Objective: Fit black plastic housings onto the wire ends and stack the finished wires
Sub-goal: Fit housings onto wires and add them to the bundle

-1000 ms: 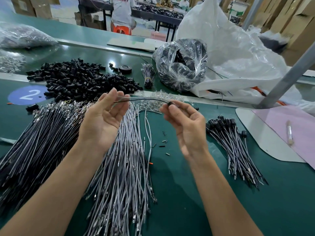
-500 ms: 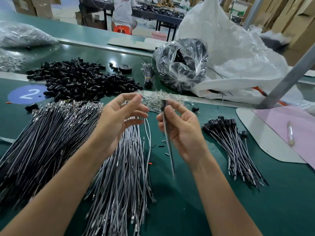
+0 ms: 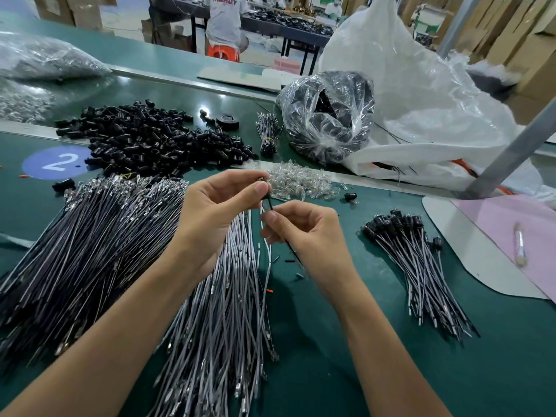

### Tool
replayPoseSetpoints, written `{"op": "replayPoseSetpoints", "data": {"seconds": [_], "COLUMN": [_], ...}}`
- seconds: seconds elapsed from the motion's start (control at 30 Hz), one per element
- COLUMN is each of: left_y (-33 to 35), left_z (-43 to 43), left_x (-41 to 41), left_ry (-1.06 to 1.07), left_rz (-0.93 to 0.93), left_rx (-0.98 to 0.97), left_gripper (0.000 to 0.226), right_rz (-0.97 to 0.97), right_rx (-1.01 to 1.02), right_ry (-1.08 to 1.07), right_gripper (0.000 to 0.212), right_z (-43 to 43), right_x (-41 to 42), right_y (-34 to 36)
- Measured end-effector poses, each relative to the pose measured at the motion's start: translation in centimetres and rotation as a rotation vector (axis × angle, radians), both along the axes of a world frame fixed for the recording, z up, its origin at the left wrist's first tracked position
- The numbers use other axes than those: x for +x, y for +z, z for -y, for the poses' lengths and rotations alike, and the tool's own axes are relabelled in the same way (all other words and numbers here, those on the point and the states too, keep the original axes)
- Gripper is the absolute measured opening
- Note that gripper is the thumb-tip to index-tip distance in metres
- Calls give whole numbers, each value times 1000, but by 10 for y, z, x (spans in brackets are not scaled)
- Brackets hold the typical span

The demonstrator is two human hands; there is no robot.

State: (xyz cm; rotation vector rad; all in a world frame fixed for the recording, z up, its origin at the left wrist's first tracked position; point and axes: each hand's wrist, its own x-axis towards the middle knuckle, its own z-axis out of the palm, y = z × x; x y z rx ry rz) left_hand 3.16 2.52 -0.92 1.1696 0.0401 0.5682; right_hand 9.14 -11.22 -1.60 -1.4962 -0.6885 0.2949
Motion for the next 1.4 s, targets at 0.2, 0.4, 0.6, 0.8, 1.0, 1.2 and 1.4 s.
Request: {"op": "replayPoseSetpoints", "data": {"seconds": [0.2, 0.4, 0.6, 0.8, 1.0, 1.2, 1.4], "left_y": [-6, -6, -1, -3, -3, -2, -1], "left_z": [9, 7, 6, 6, 5, 4, 7], "left_x": [3, 0, -2, -1, -2, -1, -3], "left_ry": [20, 37, 108, 103, 26, -68, -53], "left_rz": [-59, -28, 7, -17, 13, 13, 17], "left_rx": [68, 130, 53, -58, -126, -177, -99], "left_gripper": [40, 27, 16, 18, 18, 11, 9], "right_rz": [12, 11, 36, 73, 86, 124, 170], "right_rx": [48, 88, 72, 67, 61, 82, 66], "right_ry": [-65, -81, -78, -86, -95, -102, -121], "right_gripper": [13, 10, 16, 15, 14, 17, 24], "right_z": [-1, -3, -5, -5, -4, -5, -4], "right_x": [-2, -4, -5, -5, -4, -3, -1], "right_y": [0, 0, -1, -2, -4, -4, -5]}}
